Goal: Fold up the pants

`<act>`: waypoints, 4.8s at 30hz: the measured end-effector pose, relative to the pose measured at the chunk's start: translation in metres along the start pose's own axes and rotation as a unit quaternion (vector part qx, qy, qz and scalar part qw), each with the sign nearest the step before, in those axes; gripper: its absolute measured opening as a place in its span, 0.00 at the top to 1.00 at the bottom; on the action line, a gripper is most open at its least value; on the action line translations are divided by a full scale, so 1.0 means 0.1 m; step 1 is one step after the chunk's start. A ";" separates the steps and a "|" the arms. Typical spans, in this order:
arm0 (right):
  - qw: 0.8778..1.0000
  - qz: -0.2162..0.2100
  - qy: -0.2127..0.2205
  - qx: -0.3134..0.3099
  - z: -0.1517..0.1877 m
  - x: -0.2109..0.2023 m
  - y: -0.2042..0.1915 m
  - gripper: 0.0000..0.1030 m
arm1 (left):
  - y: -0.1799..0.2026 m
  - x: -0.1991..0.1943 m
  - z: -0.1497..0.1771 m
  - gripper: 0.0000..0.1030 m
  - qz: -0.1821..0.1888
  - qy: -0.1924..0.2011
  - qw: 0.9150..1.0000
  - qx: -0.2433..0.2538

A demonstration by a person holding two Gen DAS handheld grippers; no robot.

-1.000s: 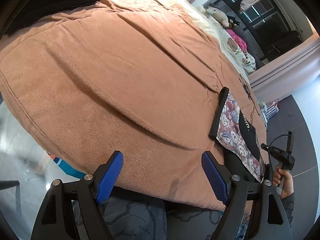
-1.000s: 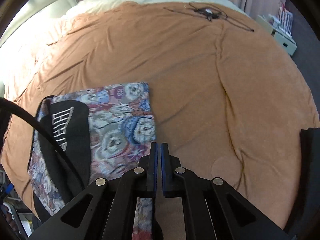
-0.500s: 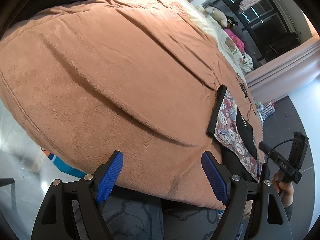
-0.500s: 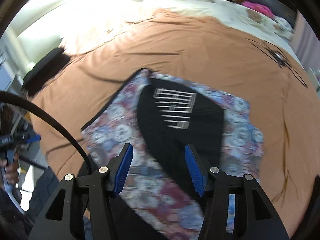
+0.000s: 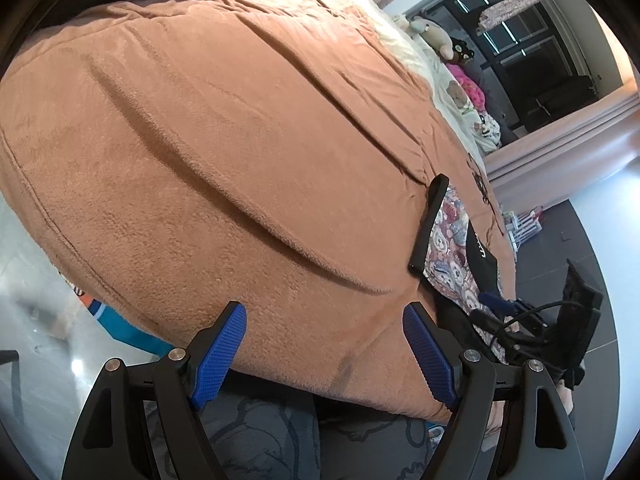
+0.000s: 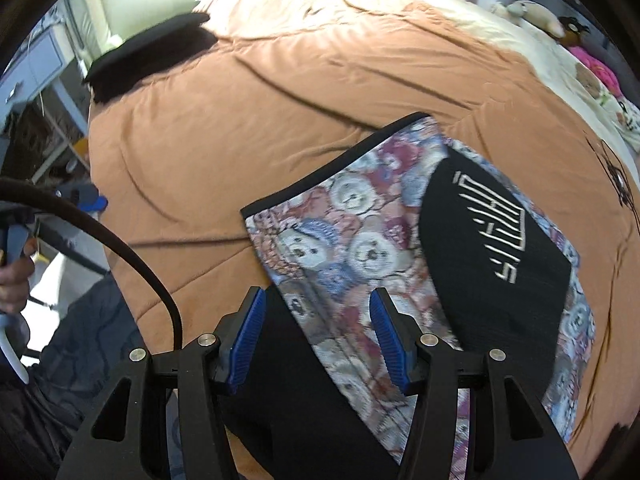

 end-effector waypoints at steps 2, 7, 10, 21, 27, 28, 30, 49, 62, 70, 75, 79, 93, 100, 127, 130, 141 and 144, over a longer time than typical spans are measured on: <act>1.000 0.006 -0.008 -0.008 -0.03 0.06 -0.04 0.49 | -0.01 -0.01 0.00 0.20 0.001 0.001 1.000 -0.002; 0.999 0.035 -0.035 -0.020 -0.09 0.28 -0.07 0.53 | -0.04 -0.03 0.00 0.20 0.001 0.002 1.000 -0.005; 0.998 0.045 -0.045 -0.015 -0.14 0.41 -0.06 0.60 | -0.05 -0.03 0.00 0.20 0.000 0.003 1.000 -0.007; 0.999 0.005 -0.006 0.038 -0.24 0.27 0.20 0.98 | 0.07 -0.03 -0.03 0.20 -0.005 0.003 1.000 0.004; 0.995 -0.006 0.055 0.085 -0.15 -0.14 0.51 0.98 | 0.30 0.07 -0.06 0.20 -0.001 -0.004 1.000 0.020; 0.994 -0.004 0.063 0.091 -0.14 -0.20 0.56 0.98 | 0.33 0.08 -0.06 0.20 0.000 -0.005 1.000 0.022; 0.991 0.001 0.082 0.106 -0.09 -0.36 0.70 0.98 | 0.42 0.13 -0.07 0.20 0.003 -0.007 1.000 0.025; 0.963 -0.015 0.153 0.222 0.35 -0.81 1.84 0.98 | 1.28 0.73 0.06 0.26 0.009 -0.059 0.994 0.088; 0.913 -0.049 0.138 0.381 0.90 -0.50 2.58 0.98 | 1.54 0.99 0.24 0.33 0.007 -0.093 0.989 0.113; 0.958 -0.015 0.120 0.261 0.77 -0.65 2.25 0.70 | 1.57 1.05 0.25 0.33 0.000 -0.096 0.988 0.119; 0.970 -0.003 0.125 0.209 0.69 -0.67 2.11 0.32 | 1.60 1.10 0.24 0.33 0.003 -0.099 0.988 0.115; 0.979 0.017 0.097 0.180 0.56 -0.51 2.03 0.32 | 1.63 1.13 0.26 0.44 0.015 -0.107 0.988 0.113; 0.954 0.042 0.118 0.273 0.17 -0.29 2.54 0.36 | 1.57 1.19 0.26 0.58 0.040 -0.124 0.988 0.088; 0.948 -0.032 0.105 0.300 0.36 -0.29 2.59 0.36 | 1.53 1.21 0.25 0.58 0.049 -0.124 0.988 0.079; 0.934 -0.041 0.100 0.341 0.56 -0.51 2.73 0.99 | 1.58 1.11 0.22 0.57 0.041 -0.114 0.989 0.085; 0.940 -0.014 0.105 0.325 0.53 -0.68 2.63 0.99 | 1.61 1.13 0.22 0.57 0.039 -0.115 0.989 0.089; 0.938 0.043 0.054 0.340 0.74 -0.34 2.55 0.99 | 1.71 1.28 0.32 0.57 0.034 -0.135 0.985 0.103; 0.938 0.062 0.054 0.337 0.74 -0.31 2.54 0.99 | 1.69 1.29 0.32 0.57 0.040 -0.142 0.984 0.099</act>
Point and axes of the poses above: each gripper's, at about its wrist camera, not at the fingertips, and x roughly the way its jaws point, y to its right, z to its underside, the point moved 1 cm from there along x, roughly the way its jaws point, and after that the axes turned 7 degrees about -z, right-handed, at the moved point
